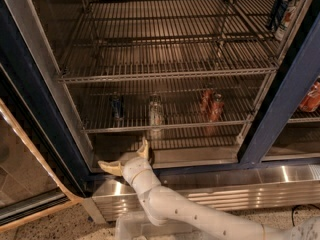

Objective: Pick pepsi can from bottom shelf of fridge

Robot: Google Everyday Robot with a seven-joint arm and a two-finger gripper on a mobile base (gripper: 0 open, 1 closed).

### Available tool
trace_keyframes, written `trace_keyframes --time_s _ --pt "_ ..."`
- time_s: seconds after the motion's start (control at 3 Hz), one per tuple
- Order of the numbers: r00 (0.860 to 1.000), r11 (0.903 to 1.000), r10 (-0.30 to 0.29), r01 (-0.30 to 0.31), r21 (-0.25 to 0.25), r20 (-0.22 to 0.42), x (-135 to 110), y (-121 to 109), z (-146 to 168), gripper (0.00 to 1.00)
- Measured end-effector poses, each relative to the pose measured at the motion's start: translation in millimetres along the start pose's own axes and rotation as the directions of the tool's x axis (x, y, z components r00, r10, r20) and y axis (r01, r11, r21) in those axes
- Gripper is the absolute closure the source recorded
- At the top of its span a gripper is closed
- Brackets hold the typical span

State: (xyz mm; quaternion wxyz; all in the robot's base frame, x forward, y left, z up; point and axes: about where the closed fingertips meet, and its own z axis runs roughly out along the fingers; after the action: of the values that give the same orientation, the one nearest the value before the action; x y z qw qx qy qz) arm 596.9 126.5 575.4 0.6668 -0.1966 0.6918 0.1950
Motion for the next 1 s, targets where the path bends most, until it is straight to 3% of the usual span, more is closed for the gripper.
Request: trace_keyframes --time_s 0.67,1.0 --pt "1.0 0.9999 -0.014 0.014 -0.001 0.014 -9 -26 43 0.0" --pt "0.999 0.9988 0.047 -0.047 0.017 -0.005 4 -51 62 0.0"
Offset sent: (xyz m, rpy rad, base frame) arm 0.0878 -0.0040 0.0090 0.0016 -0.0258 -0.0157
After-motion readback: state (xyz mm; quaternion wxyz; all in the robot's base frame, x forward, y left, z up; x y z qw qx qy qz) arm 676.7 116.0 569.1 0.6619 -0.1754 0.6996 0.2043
